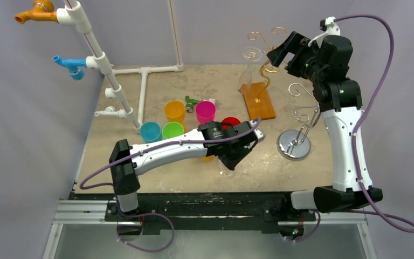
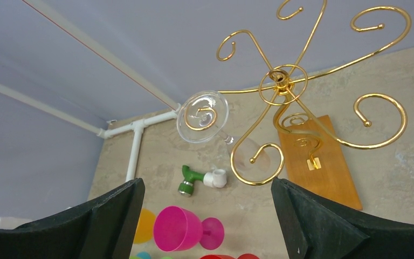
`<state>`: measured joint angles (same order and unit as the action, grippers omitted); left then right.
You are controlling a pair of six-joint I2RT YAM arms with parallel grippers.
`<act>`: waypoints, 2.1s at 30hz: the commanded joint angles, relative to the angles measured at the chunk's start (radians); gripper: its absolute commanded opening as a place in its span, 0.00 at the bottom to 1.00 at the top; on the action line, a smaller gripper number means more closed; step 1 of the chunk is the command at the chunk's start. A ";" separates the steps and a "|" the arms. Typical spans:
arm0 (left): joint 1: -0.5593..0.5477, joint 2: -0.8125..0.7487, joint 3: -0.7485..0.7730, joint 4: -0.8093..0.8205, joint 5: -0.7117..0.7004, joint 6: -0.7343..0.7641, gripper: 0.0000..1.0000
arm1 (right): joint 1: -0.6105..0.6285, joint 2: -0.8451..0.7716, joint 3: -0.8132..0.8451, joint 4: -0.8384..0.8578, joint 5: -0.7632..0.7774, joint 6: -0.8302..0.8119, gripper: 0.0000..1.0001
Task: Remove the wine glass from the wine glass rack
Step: Place the wine glass at the center of the board, then pick up the wine glass from the wine rack.
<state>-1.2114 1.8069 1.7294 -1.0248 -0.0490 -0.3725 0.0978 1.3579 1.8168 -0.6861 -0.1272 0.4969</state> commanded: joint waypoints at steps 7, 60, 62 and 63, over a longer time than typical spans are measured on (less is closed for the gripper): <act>0.001 -0.005 0.056 0.004 -0.032 0.035 0.31 | -0.003 -0.025 0.004 0.044 -0.032 -0.004 0.99; 0.543 -0.376 -0.106 0.376 0.081 0.007 0.99 | 0.276 0.504 0.633 -0.232 0.483 -0.225 0.99; 0.546 -0.381 -0.108 0.377 0.081 0.009 0.99 | 0.279 0.515 0.634 -0.232 0.485 -0.230 0.99; 0.548 -0.382 -0.106 0.377 0.082 0.008 0.99 | 0.280 0.521 0.637 -0.234 0.486 -0.231 0.99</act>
<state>-0.6739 1.4647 1.6245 -0.6960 -0.0029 -0.3756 0.3691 1.8782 2.4065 -0.9127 0.3130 0.3004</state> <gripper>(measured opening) 0.987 0.987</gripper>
